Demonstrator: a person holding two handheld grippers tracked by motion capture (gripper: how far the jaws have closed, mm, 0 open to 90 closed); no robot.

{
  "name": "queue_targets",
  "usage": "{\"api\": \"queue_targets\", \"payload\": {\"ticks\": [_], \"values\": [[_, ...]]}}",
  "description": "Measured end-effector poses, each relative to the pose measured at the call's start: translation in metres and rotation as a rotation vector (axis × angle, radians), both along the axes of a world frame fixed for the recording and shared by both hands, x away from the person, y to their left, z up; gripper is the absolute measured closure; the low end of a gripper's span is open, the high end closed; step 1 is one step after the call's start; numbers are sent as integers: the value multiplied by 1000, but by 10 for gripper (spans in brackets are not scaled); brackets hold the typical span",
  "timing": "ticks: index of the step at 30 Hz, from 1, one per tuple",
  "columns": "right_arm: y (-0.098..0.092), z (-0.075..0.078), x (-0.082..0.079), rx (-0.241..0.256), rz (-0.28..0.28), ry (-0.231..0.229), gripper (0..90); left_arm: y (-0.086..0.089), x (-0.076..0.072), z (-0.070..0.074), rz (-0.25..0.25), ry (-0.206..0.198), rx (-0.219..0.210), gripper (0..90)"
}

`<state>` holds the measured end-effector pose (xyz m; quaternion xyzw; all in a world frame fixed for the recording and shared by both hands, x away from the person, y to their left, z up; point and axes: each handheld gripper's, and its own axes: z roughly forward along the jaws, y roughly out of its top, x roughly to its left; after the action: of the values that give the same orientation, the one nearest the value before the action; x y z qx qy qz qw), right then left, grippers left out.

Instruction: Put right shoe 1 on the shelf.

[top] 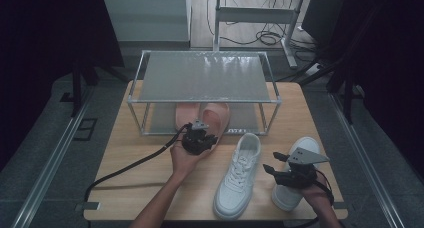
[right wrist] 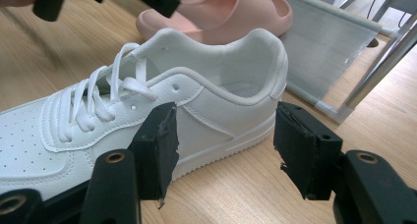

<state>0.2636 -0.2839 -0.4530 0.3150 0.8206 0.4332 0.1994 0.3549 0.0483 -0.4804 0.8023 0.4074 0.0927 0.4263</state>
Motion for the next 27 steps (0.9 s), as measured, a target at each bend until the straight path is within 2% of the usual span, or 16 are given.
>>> {"api": "queue_targets", "payload": {"ticks": [5,10,14,18,27], "values": [[1,-1,0,-5,2,3,426,18,-14,-1,-10,-4,7,881],[2,0,0,-3,1,1,426,35,-26,-3,-27,-4,9,899],[2,1,-1,-4,3,-2,426,45,-33,-5,-36,-1,34,900],[2,1,-1,-1,2,-4,427,50,-37,-7,-43,-5,80,900],[0,3,-2,2,-2,-7,426,49,-35,-10,-76,9,99,900]]}}
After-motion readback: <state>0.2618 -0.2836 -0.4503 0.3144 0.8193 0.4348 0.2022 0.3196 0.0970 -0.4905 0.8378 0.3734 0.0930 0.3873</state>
